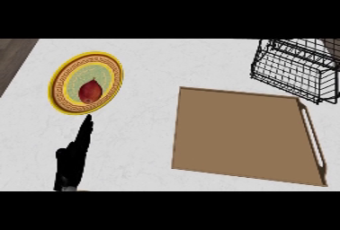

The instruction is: Pick the lemon from the tray and place it in the tiered basket

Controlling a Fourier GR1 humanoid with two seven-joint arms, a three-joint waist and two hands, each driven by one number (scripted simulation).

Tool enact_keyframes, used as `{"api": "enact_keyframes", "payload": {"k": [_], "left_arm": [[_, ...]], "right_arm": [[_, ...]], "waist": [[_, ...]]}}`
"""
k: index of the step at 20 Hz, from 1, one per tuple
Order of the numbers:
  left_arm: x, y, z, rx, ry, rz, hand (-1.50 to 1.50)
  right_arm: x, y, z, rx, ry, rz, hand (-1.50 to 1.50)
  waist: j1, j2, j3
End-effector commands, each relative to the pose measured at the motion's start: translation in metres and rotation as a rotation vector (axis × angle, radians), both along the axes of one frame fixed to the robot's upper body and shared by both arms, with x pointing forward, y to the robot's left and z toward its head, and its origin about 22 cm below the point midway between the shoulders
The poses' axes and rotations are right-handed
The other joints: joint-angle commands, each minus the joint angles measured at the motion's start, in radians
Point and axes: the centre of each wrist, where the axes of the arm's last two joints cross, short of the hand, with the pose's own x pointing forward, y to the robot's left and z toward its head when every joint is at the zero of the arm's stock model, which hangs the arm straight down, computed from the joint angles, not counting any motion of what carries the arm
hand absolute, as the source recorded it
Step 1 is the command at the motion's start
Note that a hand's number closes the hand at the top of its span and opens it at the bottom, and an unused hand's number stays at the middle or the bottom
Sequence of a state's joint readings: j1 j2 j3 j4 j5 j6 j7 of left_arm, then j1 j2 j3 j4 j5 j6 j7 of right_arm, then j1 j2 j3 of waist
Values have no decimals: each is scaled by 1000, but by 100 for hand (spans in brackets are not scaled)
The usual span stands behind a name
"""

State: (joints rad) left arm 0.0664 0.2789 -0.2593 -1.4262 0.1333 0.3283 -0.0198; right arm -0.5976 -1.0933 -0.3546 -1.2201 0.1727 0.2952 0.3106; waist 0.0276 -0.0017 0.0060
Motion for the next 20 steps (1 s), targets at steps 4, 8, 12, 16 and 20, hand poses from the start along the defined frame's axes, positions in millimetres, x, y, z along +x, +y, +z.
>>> {"api": "enact_keyframes", "payload": {"k": [4,8,12,16,20], "left_arm": [[12,-6,1,-11,67,7,0],[7,-23,-6,-8,47,-10,0],[18,-6,6,2,33,9,0],[6,1,-16,-5,22,-3,0],[-5,-19,-18,-2,31,17,0]], "right_arm": [[45,7,-23,-15,27,17,150],[65,5,-17,-22,62,45,150],[95,35,-45,-44,89,84,150],[109,27,-75,-44,120,56,150],[128,45,-77,-27,148,16,150]], "waist": [[4,10,-6],[16,14,-6],[0,9,-6],[11,16,-6],[14,15,-6]]}}
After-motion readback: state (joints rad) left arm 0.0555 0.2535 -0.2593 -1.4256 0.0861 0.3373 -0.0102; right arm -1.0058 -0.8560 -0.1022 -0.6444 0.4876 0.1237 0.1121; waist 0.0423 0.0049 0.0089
